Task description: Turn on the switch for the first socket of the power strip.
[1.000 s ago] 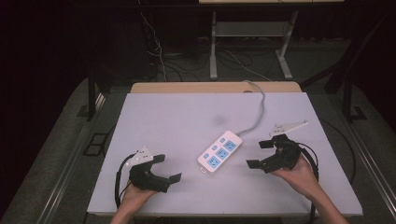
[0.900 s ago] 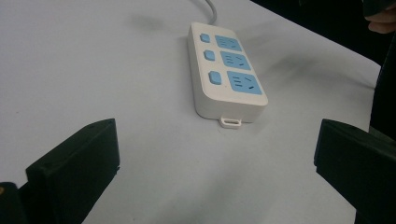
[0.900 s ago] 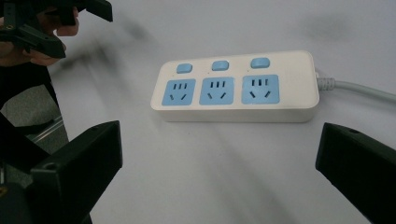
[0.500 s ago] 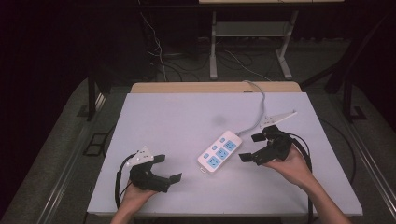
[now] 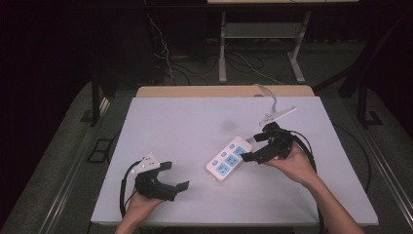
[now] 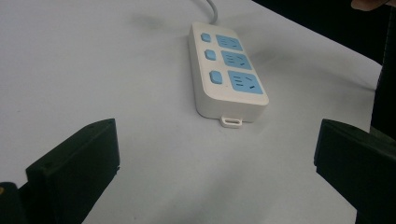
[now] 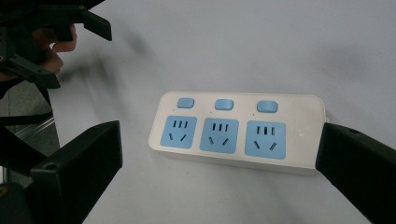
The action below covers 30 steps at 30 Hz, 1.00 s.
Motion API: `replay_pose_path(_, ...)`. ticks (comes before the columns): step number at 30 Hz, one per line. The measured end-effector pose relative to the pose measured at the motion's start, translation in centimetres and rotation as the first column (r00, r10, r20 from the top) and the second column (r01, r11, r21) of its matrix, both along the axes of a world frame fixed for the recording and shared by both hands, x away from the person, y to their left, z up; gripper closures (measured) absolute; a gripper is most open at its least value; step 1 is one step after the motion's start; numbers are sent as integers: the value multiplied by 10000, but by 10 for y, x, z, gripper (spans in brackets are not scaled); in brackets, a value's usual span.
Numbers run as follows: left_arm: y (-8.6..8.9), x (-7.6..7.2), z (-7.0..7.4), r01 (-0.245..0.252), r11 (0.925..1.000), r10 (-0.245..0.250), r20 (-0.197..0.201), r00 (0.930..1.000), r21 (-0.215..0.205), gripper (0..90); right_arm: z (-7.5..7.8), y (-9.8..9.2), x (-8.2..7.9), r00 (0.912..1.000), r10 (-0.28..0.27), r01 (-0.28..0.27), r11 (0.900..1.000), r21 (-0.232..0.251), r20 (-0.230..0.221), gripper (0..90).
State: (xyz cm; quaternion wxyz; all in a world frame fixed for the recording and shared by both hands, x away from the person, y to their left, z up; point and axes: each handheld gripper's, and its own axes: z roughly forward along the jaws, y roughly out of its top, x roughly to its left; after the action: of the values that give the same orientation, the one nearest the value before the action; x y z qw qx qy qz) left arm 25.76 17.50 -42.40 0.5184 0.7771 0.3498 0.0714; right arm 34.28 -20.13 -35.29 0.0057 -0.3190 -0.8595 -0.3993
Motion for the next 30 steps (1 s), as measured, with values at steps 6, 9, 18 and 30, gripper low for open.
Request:
replay_pose_path(6, 0, 0, 0, 18, 10000, -18, -6, 10000, 4, 0, 0, 8, 9, 9999, -24, 23, 10000, -61, -110, 2)
replay_pose_path(9, 0, 0, 0, 29, 10000, -29, -7, 10000, 10, 0, -1, 12, 13, 9999, -12, 11, 10000, -45, -157, 2)
replay_pose_path(18, 1, 0, 0, 5, 10000, -5, -23, 10000, -24, 0, -1, 17, 21, 9994, -69, 72, 9999, 91, -338, 2)
replay_pose_path(30, 2, 1, 0, 5, 10000, -5, -35, 10000, -7, 0, -5, 22, 39, 9987, -278, 290, 9992, 269, -436, 2)
